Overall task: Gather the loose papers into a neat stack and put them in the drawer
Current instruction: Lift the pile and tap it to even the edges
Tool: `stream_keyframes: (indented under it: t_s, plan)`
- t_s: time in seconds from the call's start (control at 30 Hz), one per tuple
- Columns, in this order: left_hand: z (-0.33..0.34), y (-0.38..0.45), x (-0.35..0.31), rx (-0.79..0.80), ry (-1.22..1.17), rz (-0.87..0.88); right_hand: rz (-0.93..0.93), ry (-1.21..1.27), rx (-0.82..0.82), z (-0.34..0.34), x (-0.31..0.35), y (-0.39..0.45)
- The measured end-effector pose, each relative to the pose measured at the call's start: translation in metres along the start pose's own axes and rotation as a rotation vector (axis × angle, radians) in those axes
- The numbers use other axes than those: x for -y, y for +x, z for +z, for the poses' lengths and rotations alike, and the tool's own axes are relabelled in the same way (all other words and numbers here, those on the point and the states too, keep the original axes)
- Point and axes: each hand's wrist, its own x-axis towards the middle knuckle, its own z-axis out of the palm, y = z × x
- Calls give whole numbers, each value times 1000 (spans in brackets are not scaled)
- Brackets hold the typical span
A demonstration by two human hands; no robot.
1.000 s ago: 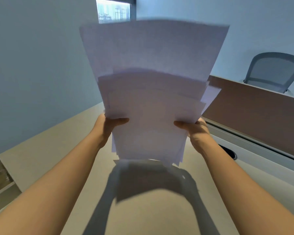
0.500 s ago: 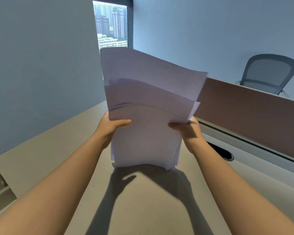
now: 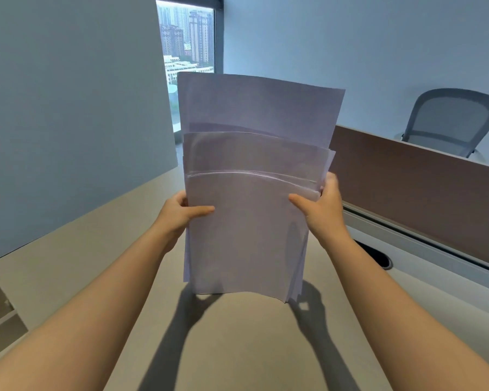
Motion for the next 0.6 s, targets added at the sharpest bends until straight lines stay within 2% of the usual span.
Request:
stream_keyframes:
  t_s: [0.17,0.27,0.43,0.6]
  plan:
    - [-1,-1,7,29,25,-40,-315,-274,-89,-6,10,-4]
    - [-3,-2,11,6,8,-44,-465,-519,-74,-9,24,-6]
    - [-5,-2,12,-23,-47,0,-459,-700,2,-12,23,-3]
    - [-5,-4,12,-29,-70,1,-441,-679,55,-13,21,-6]
